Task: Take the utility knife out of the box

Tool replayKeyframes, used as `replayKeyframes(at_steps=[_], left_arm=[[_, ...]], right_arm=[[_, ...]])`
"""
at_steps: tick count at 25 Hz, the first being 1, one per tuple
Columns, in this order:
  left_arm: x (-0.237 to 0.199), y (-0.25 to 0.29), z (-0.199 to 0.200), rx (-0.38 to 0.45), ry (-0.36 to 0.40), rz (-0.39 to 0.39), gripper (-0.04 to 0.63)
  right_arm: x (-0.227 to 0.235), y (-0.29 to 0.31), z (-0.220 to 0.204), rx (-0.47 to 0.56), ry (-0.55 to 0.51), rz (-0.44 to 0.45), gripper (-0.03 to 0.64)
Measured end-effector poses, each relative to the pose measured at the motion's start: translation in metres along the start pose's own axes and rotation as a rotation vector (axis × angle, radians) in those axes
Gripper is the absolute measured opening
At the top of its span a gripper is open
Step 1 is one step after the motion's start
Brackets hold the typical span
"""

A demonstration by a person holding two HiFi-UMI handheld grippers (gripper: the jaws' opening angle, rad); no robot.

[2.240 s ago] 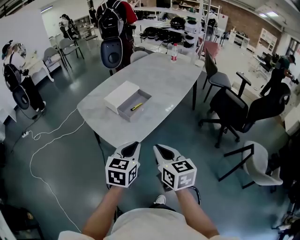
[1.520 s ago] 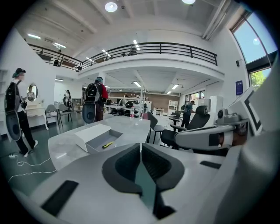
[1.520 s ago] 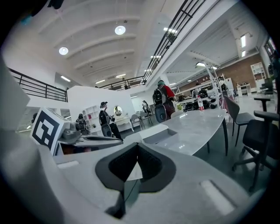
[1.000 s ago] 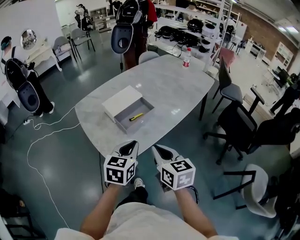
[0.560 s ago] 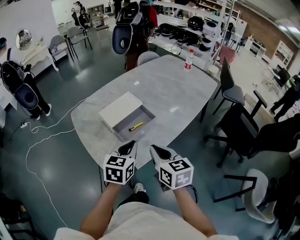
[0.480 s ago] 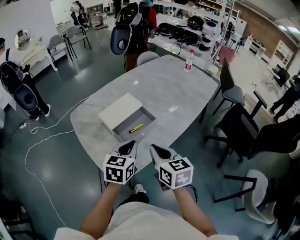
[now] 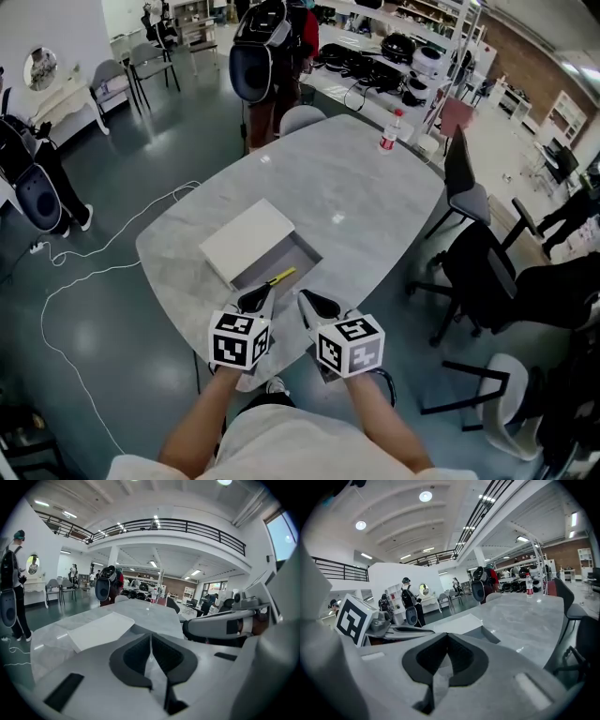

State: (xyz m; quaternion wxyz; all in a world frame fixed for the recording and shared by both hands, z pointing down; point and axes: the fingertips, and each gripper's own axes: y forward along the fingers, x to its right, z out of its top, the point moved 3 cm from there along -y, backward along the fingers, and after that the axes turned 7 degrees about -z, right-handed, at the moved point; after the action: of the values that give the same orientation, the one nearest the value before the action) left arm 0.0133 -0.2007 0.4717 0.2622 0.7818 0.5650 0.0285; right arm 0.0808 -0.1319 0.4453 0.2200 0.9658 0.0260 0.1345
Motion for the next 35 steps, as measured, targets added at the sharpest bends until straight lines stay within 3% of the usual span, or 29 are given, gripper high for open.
replayKeyframes(at_steps=[16, 29, 35], left_arm=[[-0.035, 0.039, -0.001, -0.051, -0.005, -0.002, 0.020], [-0.051, 0.079, -0.013, -0.133, -0.040, 0.196, 0.020], [-0.054, 0.097, -0.018, -0.194, -0.009, 0.212, 0.020]], right_arm=[[0.022, 0.055, 0.012, -0.068, -0.049, 0.051, 0.005], [0.055, 0.111, 0.016, -0.189, -0.161, 0.345, 0.005], [0.058, 0.125, 0.017, -0.229, -0.219, 0.460, 0.005]])
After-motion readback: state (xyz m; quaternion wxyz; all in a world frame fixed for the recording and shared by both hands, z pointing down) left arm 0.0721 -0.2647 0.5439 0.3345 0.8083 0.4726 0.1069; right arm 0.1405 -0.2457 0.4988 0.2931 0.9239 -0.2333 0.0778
